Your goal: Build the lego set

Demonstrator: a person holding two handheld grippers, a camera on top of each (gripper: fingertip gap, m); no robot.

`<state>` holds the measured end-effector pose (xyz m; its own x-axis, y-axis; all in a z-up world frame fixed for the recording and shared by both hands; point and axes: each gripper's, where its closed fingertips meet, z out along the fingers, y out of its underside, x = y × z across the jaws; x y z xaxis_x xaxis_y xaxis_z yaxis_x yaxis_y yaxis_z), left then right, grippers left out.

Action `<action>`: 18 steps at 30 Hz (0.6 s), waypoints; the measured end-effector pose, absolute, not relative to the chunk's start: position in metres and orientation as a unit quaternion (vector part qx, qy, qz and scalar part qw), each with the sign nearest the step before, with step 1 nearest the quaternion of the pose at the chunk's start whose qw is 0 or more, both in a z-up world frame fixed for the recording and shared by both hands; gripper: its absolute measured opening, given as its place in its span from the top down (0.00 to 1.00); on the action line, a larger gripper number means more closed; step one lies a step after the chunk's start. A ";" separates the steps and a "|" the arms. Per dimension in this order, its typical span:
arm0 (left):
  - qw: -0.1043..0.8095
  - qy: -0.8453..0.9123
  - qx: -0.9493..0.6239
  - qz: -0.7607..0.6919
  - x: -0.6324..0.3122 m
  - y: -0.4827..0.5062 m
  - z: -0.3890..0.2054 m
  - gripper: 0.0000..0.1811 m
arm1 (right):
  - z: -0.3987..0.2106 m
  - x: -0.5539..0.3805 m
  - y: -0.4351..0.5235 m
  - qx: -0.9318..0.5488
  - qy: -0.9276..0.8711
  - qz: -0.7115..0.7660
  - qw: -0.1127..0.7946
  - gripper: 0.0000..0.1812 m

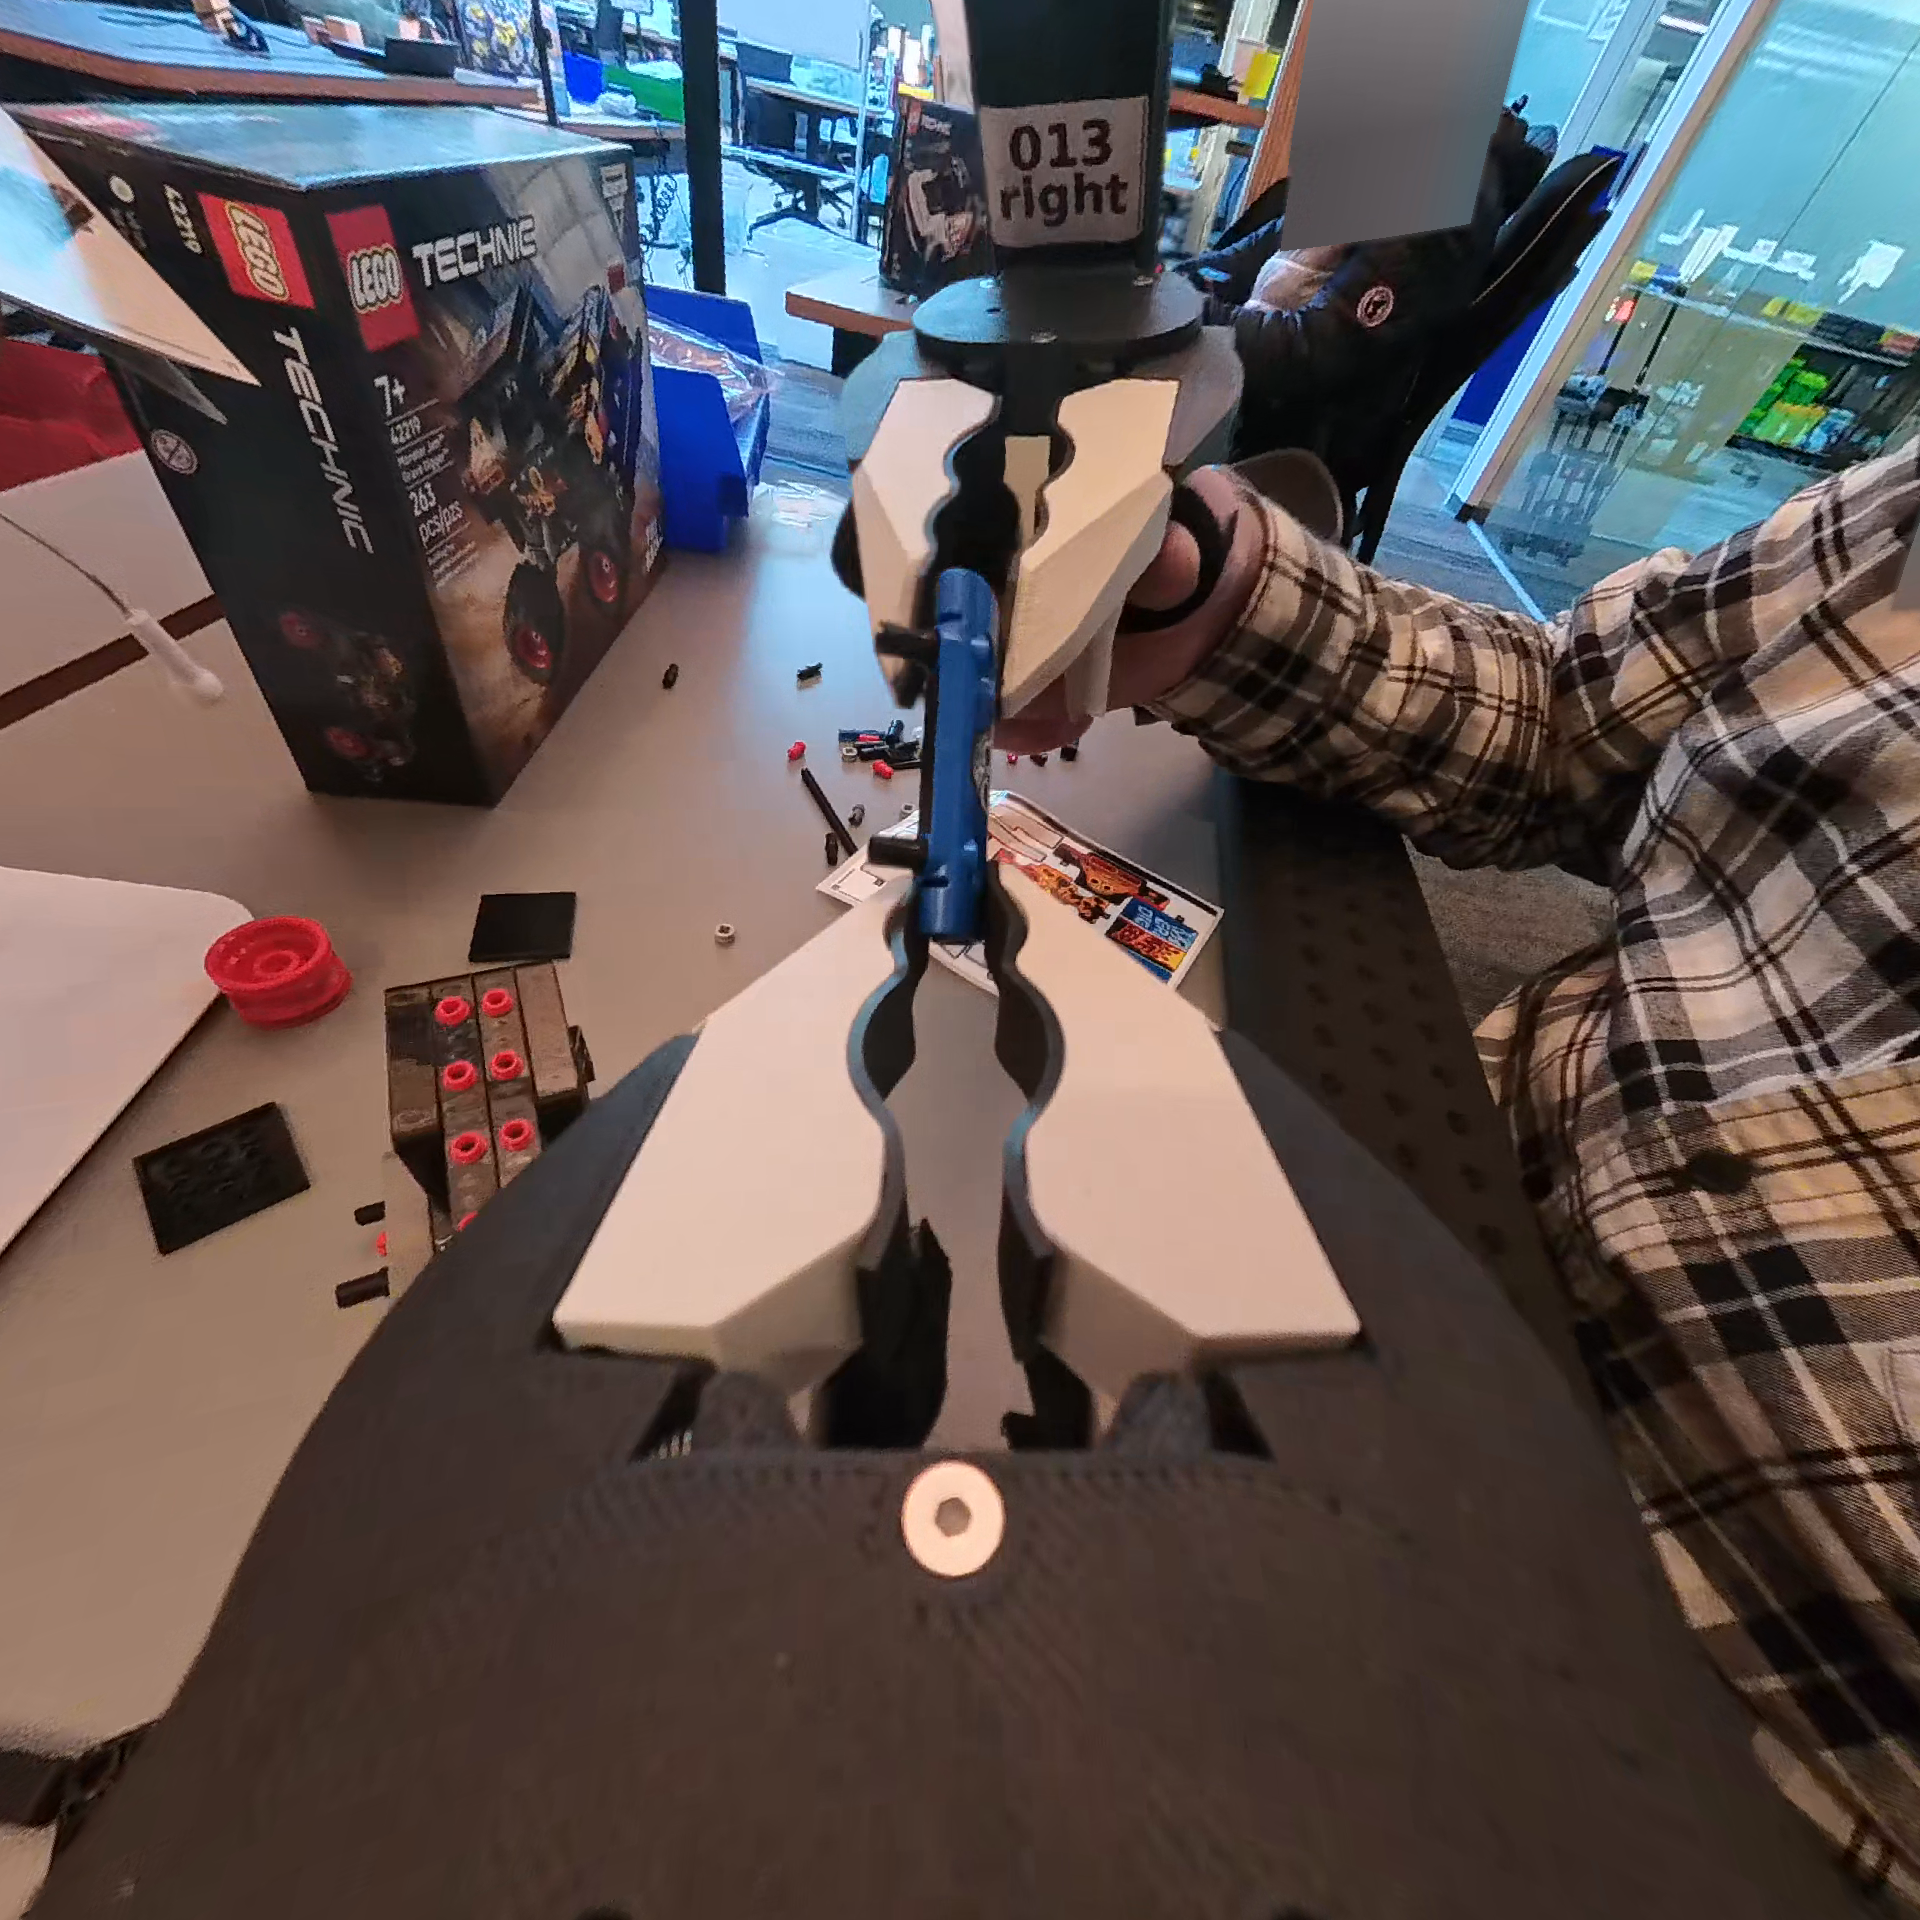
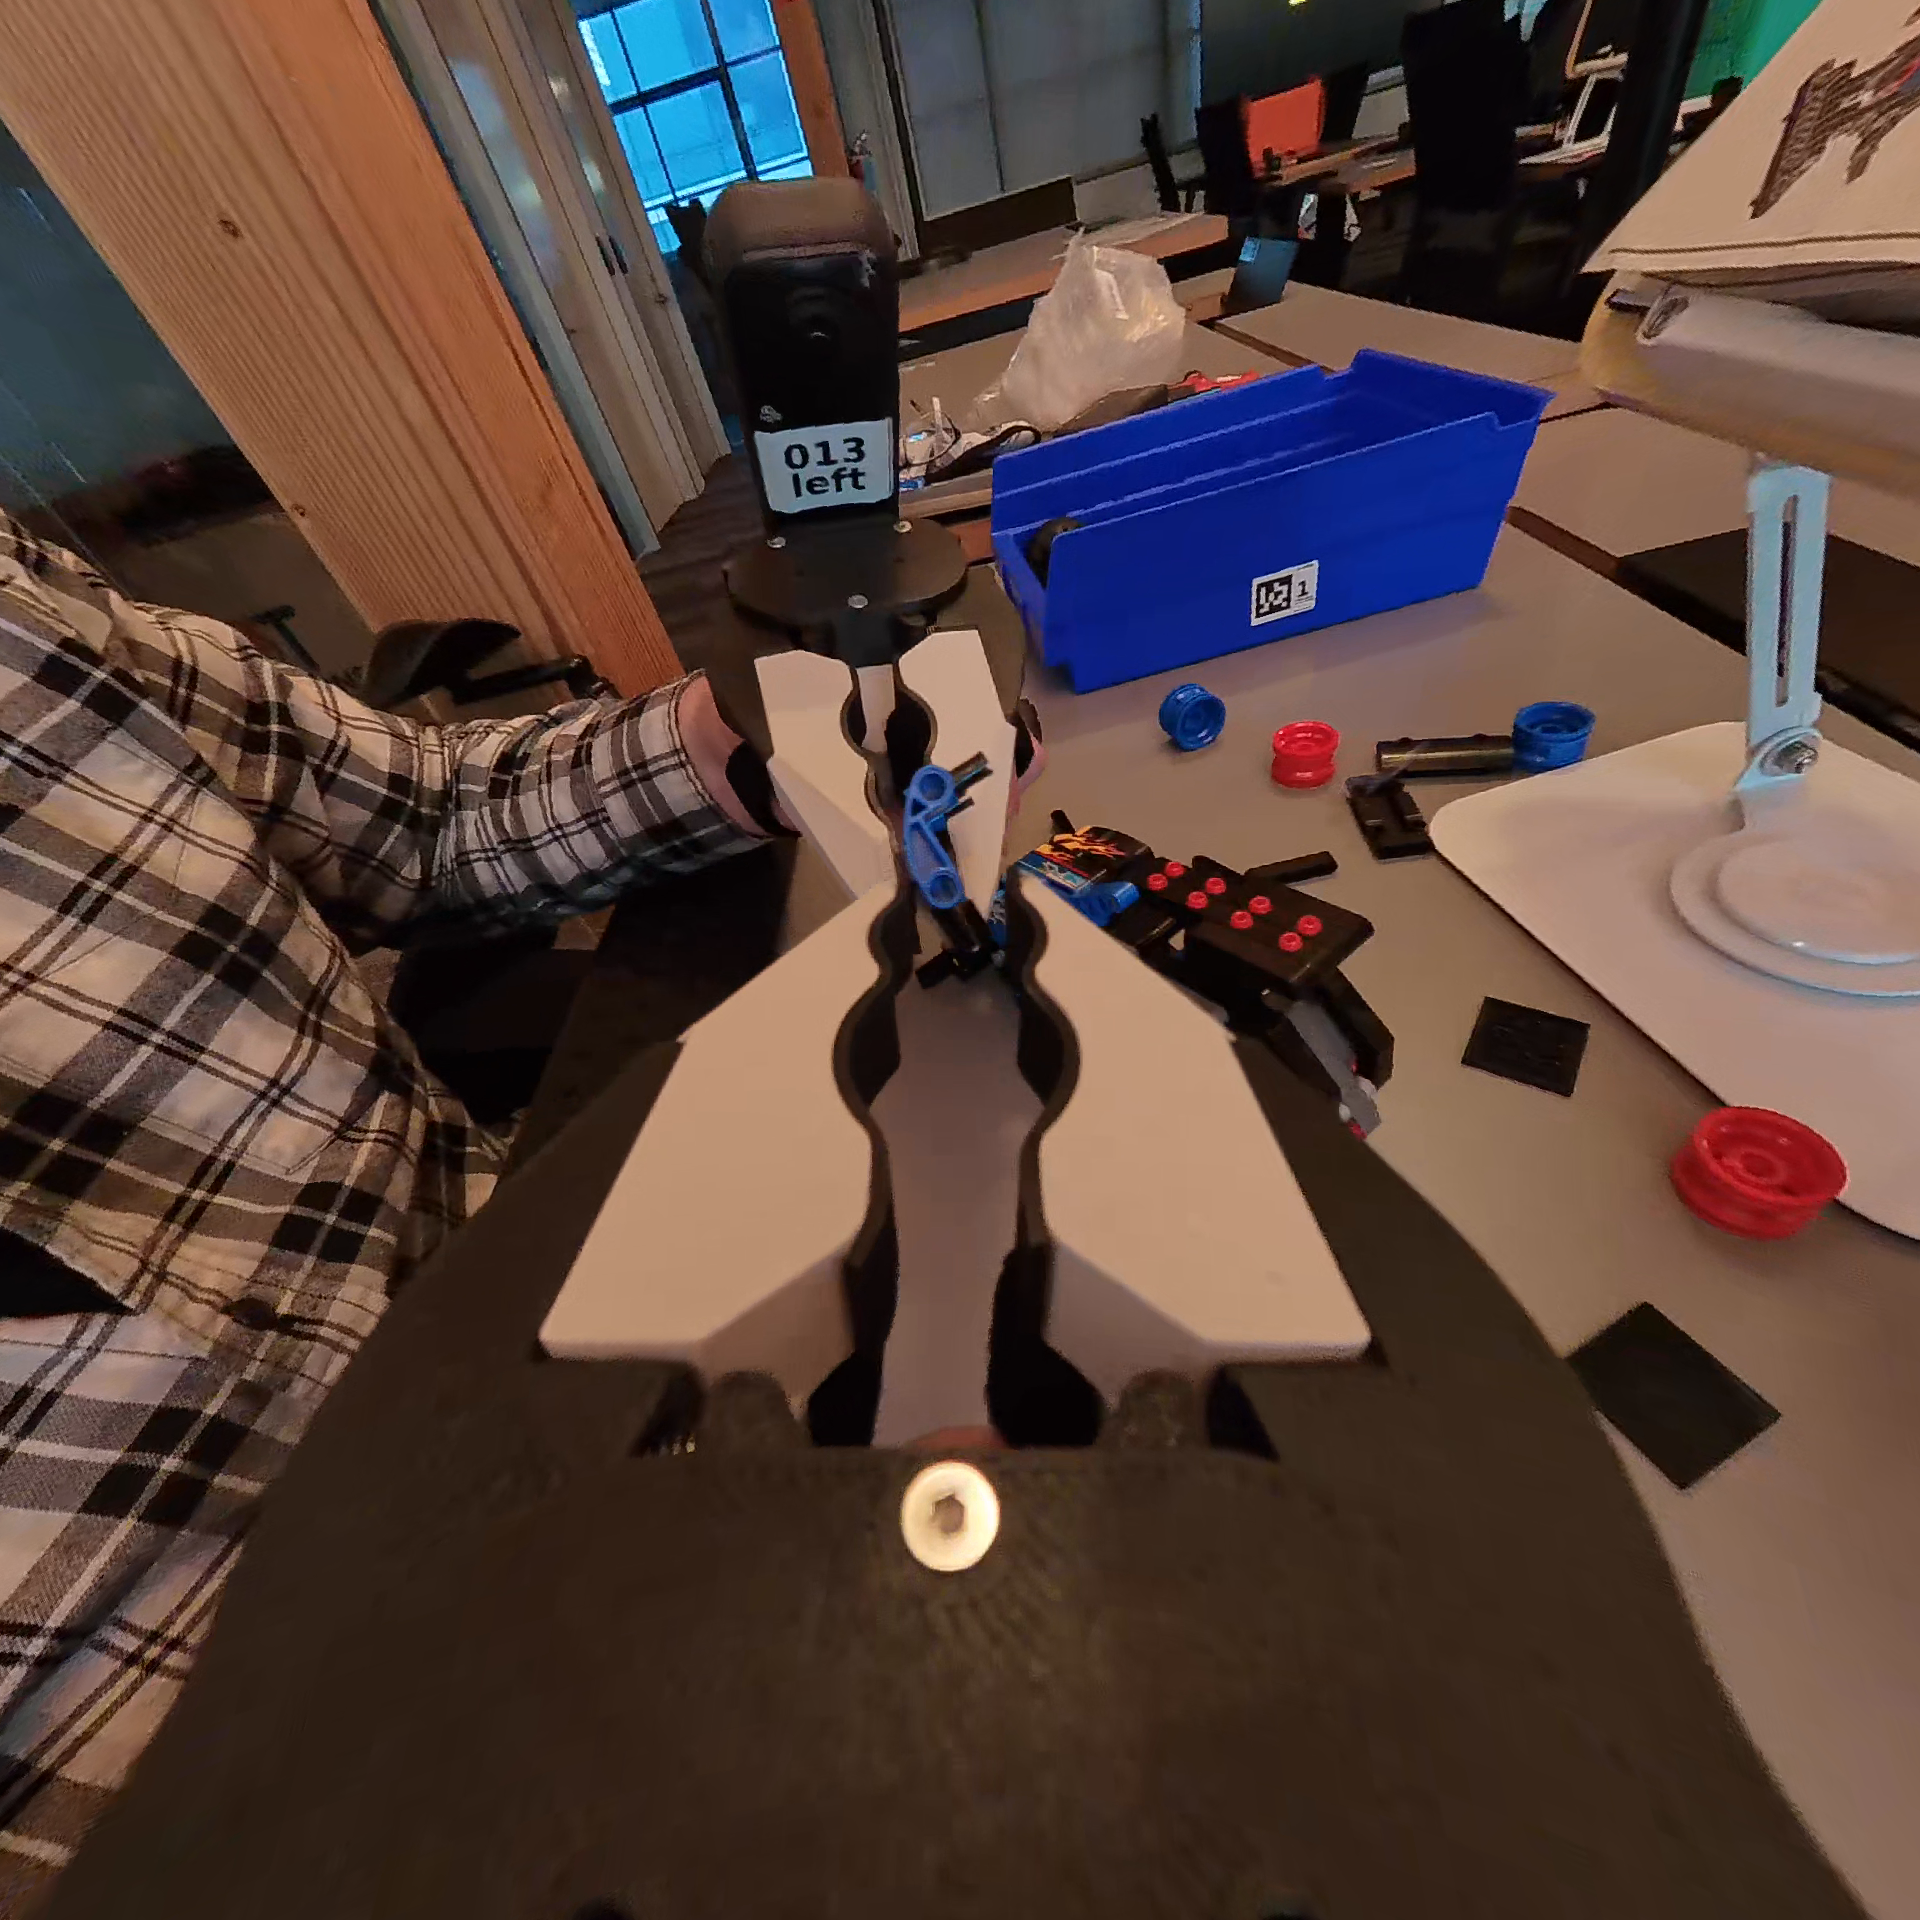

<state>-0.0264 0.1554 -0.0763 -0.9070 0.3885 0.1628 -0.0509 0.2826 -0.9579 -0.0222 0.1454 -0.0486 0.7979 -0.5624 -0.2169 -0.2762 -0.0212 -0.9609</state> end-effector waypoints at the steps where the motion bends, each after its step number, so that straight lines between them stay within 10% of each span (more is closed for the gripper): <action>1: 0.192 -0.777 -0.108 0.590 -0.027 0.156 -0.075 0.96 | -0.047 -0.023 0.147 -0.707 0.293 -0.117 0.633 0.93; 18: 0.044 -0.799 -0.105 0.591 0.034 0.197 -0.064 0.80 | -0.043 -0.018 0.119 -0.659 0.329 -0.090 0.671 0.97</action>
